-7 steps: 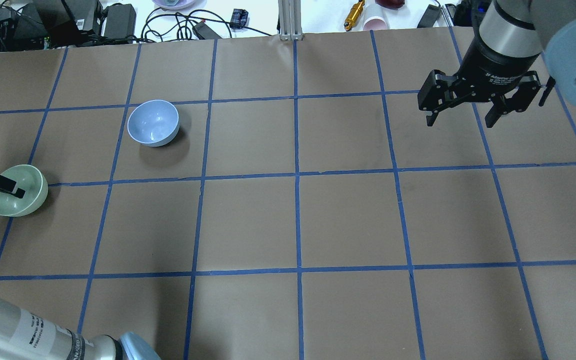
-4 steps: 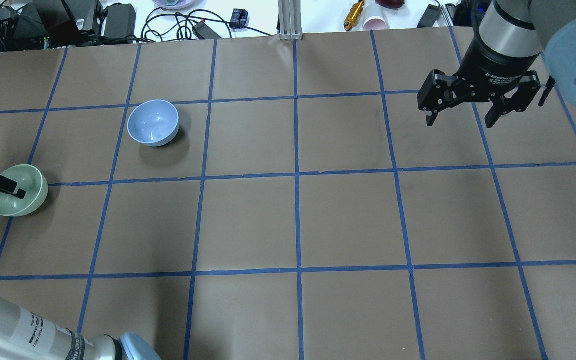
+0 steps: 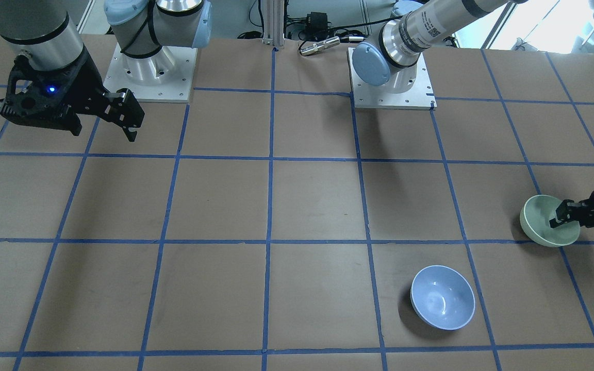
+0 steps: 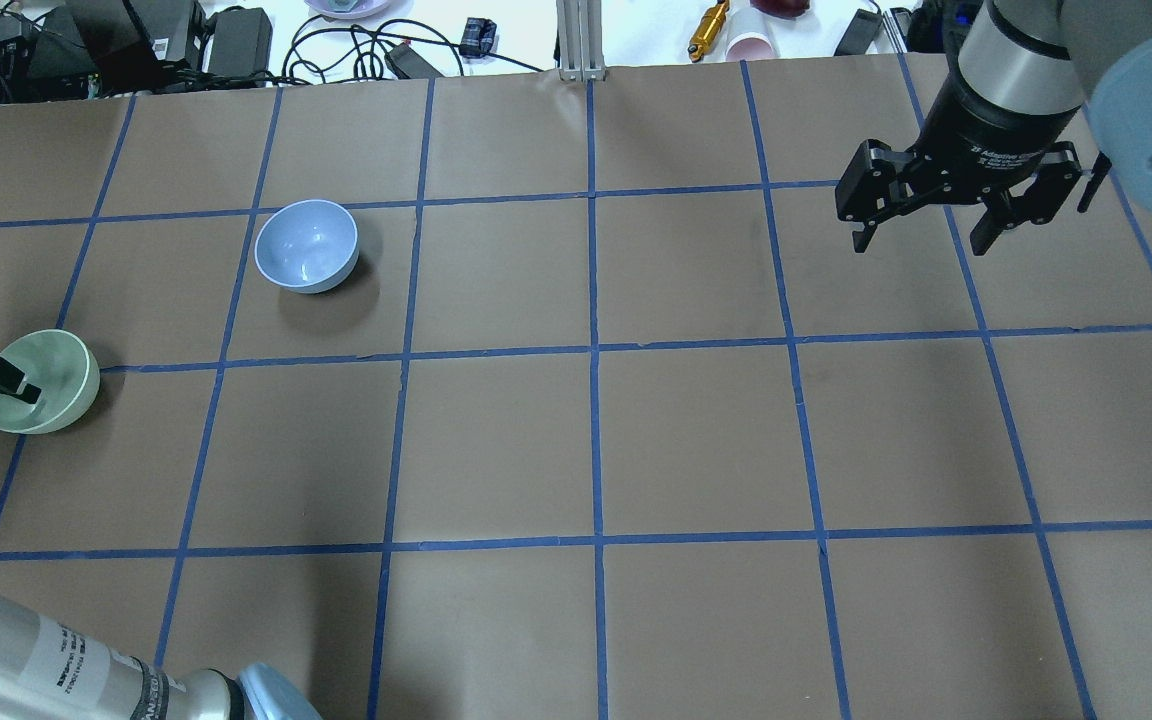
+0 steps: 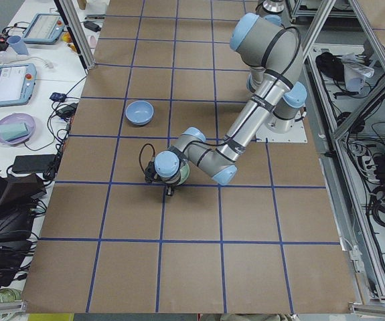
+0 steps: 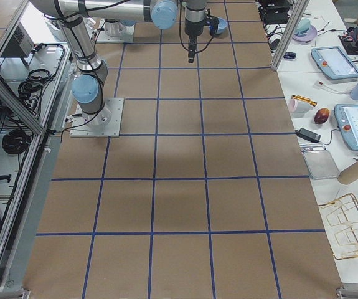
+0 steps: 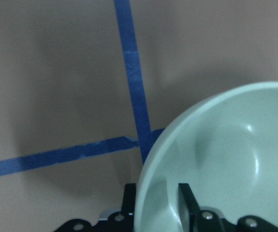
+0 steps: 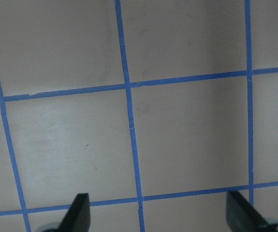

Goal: Stack green bowl on blue bowl
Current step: 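Lower the left gripper and grasp the pale green bowl's rim, then lift the green bowl with the left gripper toward the blue bowl, then lower the green bowl into the blue bowl and open the left gripper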

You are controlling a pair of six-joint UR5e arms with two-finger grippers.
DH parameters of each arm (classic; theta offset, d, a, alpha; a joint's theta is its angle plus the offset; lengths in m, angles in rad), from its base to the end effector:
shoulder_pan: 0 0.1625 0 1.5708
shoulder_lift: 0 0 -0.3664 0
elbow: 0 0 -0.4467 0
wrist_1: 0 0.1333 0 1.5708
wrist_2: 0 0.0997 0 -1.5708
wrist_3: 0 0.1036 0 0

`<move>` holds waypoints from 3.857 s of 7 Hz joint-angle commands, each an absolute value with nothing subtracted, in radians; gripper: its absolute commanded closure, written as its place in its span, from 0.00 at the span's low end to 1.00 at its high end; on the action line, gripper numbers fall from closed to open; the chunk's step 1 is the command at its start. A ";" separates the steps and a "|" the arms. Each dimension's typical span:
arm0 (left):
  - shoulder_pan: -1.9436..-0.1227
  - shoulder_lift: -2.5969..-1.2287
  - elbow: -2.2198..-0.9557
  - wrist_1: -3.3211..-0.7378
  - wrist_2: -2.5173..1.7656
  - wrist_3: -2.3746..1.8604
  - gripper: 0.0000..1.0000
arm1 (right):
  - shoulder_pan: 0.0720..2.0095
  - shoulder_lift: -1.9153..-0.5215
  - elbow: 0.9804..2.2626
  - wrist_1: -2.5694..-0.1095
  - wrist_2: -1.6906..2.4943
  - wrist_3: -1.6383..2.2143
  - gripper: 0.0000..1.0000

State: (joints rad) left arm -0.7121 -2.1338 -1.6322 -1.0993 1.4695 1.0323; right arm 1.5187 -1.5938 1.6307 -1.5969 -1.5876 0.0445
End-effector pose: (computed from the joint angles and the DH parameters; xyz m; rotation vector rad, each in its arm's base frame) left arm 0.3911 -0.5276 0.0941 -0.2450 -2.9484 -0.0111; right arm 0.1034 -0.5427 0.4077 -0.1507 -3.1211 -0.0170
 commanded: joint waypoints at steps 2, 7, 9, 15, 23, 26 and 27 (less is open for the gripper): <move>-0.701 -2.132 -1.631 -1.101 1.465 1.034 0.94 | 1.519 -1.594 1.631 -1.597 -1.588 0.044 0.00; -0.700 -2.097 -1.617 -1.160 1.463 1.029 0.99 | 1.519 -1.594 1.631 -1.597 -1.588 0.044 0.00; -0.698 -2.068 -1.603 -1.204 1.447 1.028 1.00 | 1.519 -1.594 1.631 -1.597 -1.588 0.044 0.00; -0.900 -1.977 -1.490 -1.345 1.422 0.780 1.00 | 1.519 -1.594 1.631 -1.597 -1.588 0.044 0.00; -1.134 -2.055 -1.436 -1.312 1.319 0.362 1.00 | 1.519 -1.594 1.631 -1.597 -1.588 0.044 0.00; -1.158 -2.118 -1.436 -1.249 1.246 0.328 1.00 | 1.519 -1.594 1.631 -1.597 -1.588 0.044 0.00; -1.170 -2.126 -1.436 -1.215 1.238 0.305 1.00 | 1.519 -1.594 1.631 -1.597 -1.588 0.044 0.00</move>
State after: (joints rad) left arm -1.1563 -2.1115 -1.4359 -1.2457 1.2516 0.3294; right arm 1.5187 -1.5938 1.6307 -1.5968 -1.5877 0.0445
